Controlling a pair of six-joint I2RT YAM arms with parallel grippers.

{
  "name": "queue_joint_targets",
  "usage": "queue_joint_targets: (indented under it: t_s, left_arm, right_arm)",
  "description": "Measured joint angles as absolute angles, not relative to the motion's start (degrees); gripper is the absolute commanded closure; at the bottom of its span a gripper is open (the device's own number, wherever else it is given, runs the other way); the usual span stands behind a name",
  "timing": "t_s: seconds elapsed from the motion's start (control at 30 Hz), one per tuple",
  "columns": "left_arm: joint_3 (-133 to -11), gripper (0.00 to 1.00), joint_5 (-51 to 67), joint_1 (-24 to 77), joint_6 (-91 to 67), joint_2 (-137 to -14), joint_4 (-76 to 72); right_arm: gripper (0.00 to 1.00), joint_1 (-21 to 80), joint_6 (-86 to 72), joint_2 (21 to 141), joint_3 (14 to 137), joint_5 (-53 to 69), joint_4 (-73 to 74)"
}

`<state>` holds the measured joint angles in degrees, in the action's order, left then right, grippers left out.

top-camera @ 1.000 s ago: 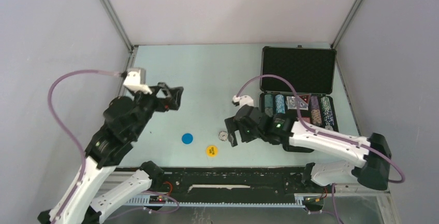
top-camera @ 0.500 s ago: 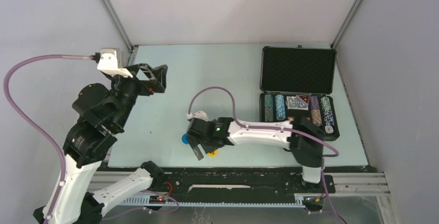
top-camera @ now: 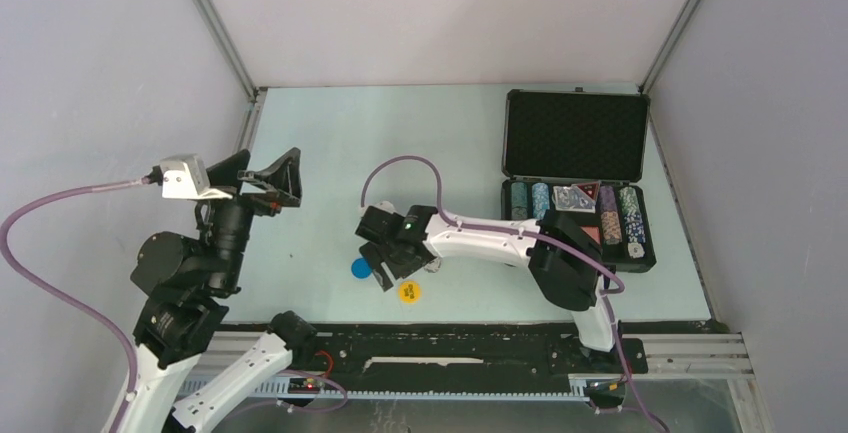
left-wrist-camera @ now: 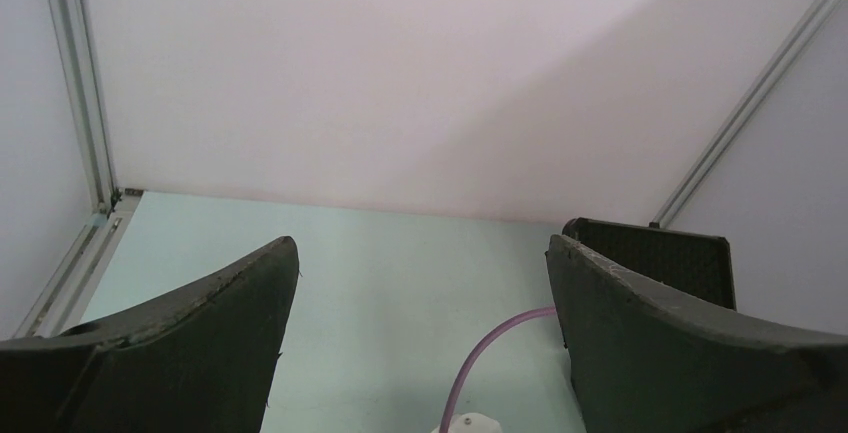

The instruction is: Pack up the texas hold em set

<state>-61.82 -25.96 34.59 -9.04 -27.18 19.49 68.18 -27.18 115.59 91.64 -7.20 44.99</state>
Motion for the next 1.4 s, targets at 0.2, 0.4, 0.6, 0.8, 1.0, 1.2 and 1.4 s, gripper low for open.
queue_joint_targets:
  t_s: [0.2, 0.4, 0.6, 0.8, 1.0, 1.2, 1.4]
  left_arm:
    - [-61.8, 0.00, -25.9, 34.3, -9.0, -29.3, 17.3]
    - [-61.8, 0.00, -26.0, 33.9, -9.0, -29.9, 17.1]
    - [-61.8, 0.00, -26.0, 33.8, -9.0, -30.3, 16.8]
    - [-61.8, 0.00, -25.9, 33.6, -9.0, -30.5, 16.8]
    - [-61.8, 0.00, -25.8, 33.6, -9.0, -30.5, 16.8]
    - [-61.8, 0.00, -25.8, 33.6, -9.0, -30.4, 16.8]
    - [-61.8, 0.00, -25.8, 33.6, -9.0, -30.4, 16.8]
  right_arm:
    - [0.15, 66.9, -26.8, 115.8, 91.4, -5.9, 46.3]
    - [0.21, 67.7, -26.4, 117.8, 91.4, -5.0, 46.5]
    - [0.23, 68.9, -26.3, 120.1, 91.4, -4.1, 46.4]
    - [0.28, 69.4, -26.0, 120.7, 91.0, -4.4, 46.4]
    - [0.35, 69.9, -26.0, 121.2, 91.0, -5.3, 46.4]
    - [0.40, 70.9, -26.0, 121.2, 91.1, -6.9, 45.9]
    - [0.47, 71.7, -25.6, 121.1, 91.2, -8.8, 45.9]
